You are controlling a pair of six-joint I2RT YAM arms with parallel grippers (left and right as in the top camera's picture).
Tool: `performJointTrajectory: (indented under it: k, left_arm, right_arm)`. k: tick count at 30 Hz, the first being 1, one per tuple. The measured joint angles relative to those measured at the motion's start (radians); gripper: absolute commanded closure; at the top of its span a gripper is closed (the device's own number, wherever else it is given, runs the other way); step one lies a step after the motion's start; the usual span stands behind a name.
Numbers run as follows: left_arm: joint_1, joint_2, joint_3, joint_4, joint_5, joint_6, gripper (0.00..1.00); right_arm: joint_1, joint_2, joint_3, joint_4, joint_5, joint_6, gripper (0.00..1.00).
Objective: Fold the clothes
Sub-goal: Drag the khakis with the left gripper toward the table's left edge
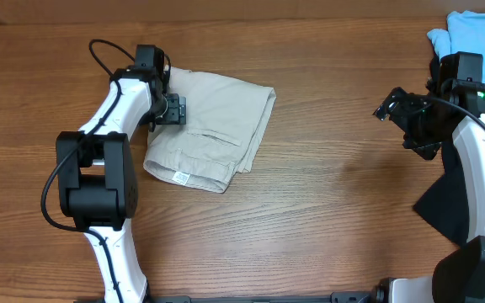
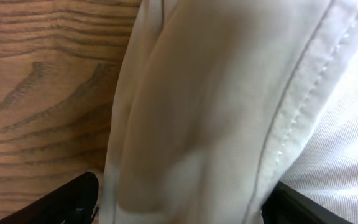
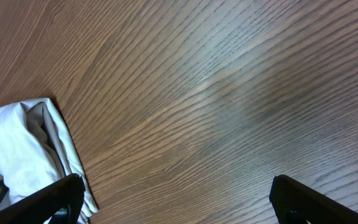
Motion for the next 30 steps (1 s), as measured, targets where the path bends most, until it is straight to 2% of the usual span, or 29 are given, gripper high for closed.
performJointTrajectory:
  k: [2,3,6,11,15,20,25,30]
  left_arm:
    - [0.001,0.000,-0.011,0.013,0.006,-0.001,0.23]
    - [0.002,0.000,-0.015,0.018,0.010,-0.002,0.30]
    - [0.002,0.000,-0.021,0.021,0.033,-0.009,0.61]
    - [-0.003,-0.004,-0.021,0.006,0.052,-0.008,0.96]
    - [-0.002,-0.008,-0.019,-0.006,0.049,-0.010,0.96]
    - [0.000,-0.005,0.023,-0.118,-0.012,-0.012,0.96]
    - [0.004,0.013,0.127,-0.243,-0.185,-0.011,0.96]
    - [0.010,0.015,0.196,-0.264,-0.396,-0.011,0.96]
  right_arm:
    - [0.000,0.000,0.000,0.000,0.000,0.000,0.00]
    - [0.000,0.000,0.000,0.001,0.000,0.000,0.00]
    - [0.000,0.000,0.000,0.000,0.000,0.000,0.00]
    - [0.000,0.000,0.000,0.000,0.000,-0.001,0.00]
    - [0.000,0.000,0.000,0.000,0.000,0.000,0.00]
    - [0.000,0.000,0.000,0.000,0.000,-0.001,0.00]
    - [0.000,0.000,0.000,0.000,0.000,0.000,0.00]
    - [0.000,0.000,0.000,0.000,0.000,0.000,0.00]
